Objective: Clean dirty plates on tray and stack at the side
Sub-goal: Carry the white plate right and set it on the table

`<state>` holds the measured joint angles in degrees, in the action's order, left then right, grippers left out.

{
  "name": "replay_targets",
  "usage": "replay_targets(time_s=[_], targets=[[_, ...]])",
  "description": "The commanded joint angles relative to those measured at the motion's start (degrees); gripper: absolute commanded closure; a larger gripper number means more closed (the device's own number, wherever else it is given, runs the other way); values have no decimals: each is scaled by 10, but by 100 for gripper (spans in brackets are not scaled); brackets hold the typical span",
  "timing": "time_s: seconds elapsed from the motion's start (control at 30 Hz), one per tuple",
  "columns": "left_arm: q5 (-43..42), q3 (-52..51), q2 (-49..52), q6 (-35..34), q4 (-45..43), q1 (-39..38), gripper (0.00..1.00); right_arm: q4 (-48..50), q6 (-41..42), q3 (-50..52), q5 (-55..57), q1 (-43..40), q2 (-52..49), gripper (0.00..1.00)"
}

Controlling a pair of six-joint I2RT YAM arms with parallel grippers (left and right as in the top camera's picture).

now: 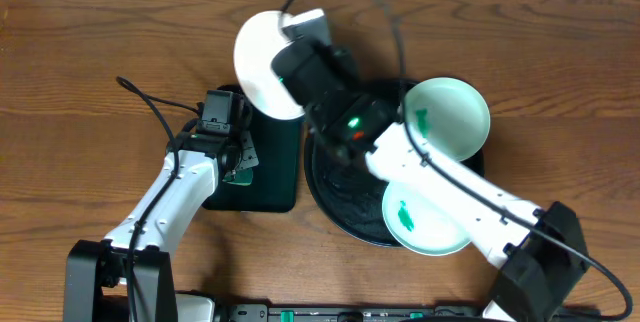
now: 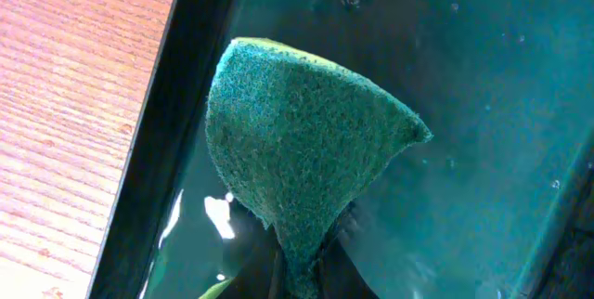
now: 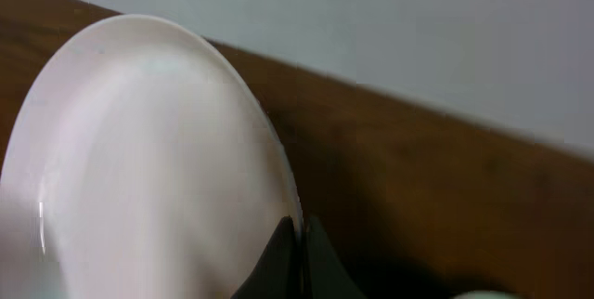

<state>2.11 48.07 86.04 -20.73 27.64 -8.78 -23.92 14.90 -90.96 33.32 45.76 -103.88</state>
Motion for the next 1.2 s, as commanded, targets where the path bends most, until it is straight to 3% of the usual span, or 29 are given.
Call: replay_targets(time_s=[0.0, 0.27, 0.37, 0.77, 1.0, 1.17], targets=[[9, -10, -4, 5, 1, 0, 92, -16, 99, -9, -101, -48, 7, 99], [9, -10, -4, 5, 1, 0, 92, -87, 141, -9, -404, -224, 26, 99], [9, -10, -4, 5, 1, 0, 92, -145, 140, -9, -466, -303, 26, 99], [9, -10, -4, 5, 1, 0, 92, -336, 133, -9, -473, -589, 26, 99], [-2, -10, -4, 5, 1, 0, 92, -407, 95, -9, -461, -708, 26, 99], [-2, -10, -4, 5, 1, 0, 92, -438, 92, -7, -385, -762, 26, 99]])
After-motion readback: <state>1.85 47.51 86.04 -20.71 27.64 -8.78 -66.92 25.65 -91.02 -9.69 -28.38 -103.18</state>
